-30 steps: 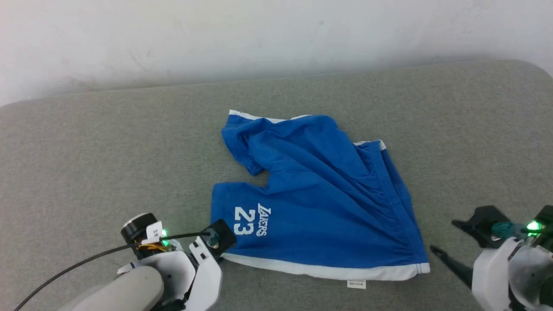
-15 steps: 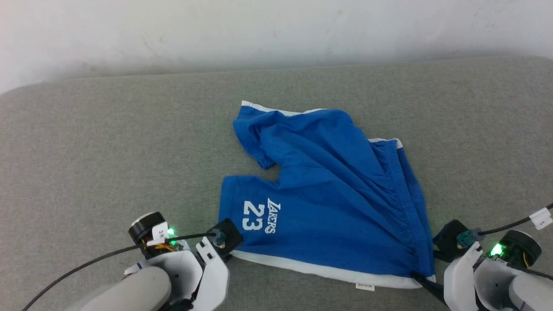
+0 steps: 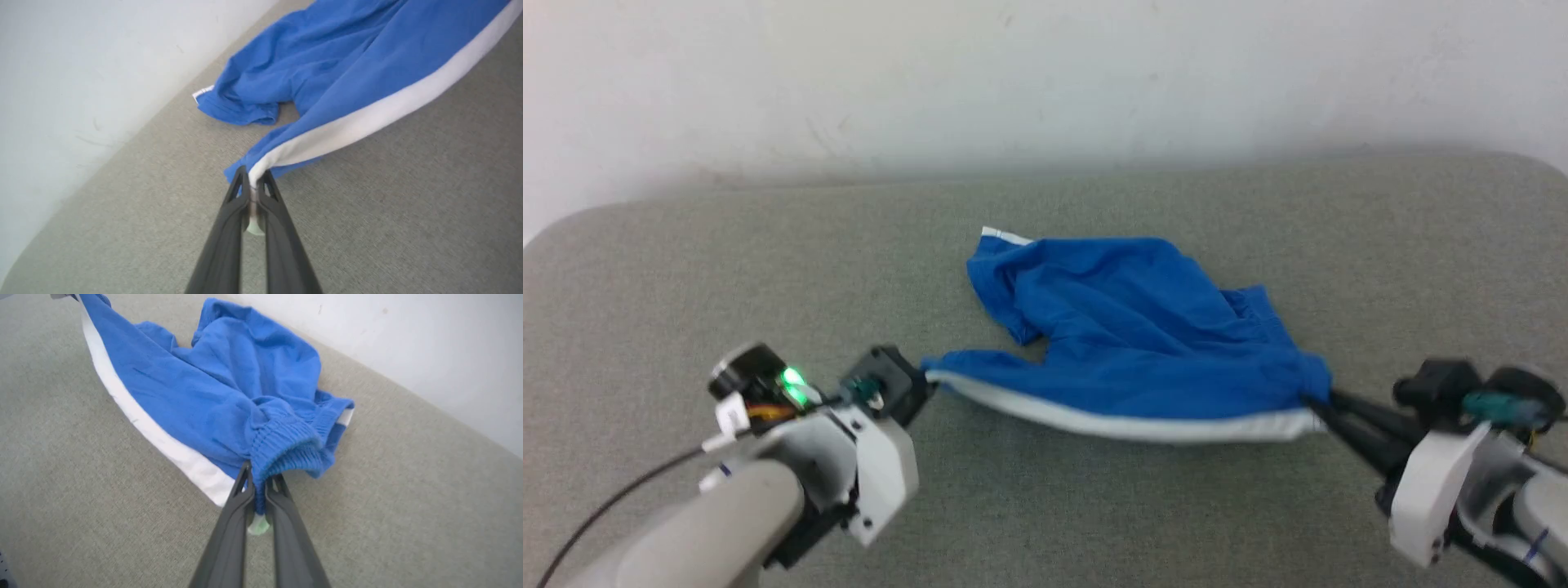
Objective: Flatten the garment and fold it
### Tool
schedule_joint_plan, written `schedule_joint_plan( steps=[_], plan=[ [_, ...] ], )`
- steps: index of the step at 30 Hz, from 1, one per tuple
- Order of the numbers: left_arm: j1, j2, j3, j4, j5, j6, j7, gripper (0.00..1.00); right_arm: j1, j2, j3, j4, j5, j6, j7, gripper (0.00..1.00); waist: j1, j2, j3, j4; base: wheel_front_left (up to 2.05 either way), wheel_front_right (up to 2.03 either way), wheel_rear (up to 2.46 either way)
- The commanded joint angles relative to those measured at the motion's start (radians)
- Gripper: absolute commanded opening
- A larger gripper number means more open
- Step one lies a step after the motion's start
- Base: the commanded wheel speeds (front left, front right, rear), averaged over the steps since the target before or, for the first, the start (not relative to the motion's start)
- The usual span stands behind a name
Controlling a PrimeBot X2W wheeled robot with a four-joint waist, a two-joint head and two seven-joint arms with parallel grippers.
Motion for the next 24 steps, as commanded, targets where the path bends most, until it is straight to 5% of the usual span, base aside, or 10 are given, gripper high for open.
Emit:
schedule_joint_plan(
  steps=[1, 9, 24],
  plan=[
    [-0.04, 0.004, 0.038, -0.017, 0.0, 0.018, -0.03, 0.0, -0.026, 0.004, -0.058, -0.027, -0.009, -0.001, -0.029, 0.0, 0.0, 0.0, -0.039, -0.002, 0.0, 0.0, 0.0],
    [-0.233, -0.025, 0.171, -0.036, 0.008, 0.06, -0.131, 0.0, -0.134, 0.083, -0.262, -0.082, -0.027, -0.001, -0.036, 0.0, 0.0, 0.0, -0.014, 0.009, 0.0, 0.0, 0.0],
    [-0.808, -0.148, 0.285, 0.202, 0.101, 0.04, -0.192, 0.0, -0.755, 0.171, -0.318, 0.072, -0.09, -0.001, 0.069, 0.0, 0.0, 0.0, 0.306, 0.018, 0.0, 0.0, 0.0]
  ],
)
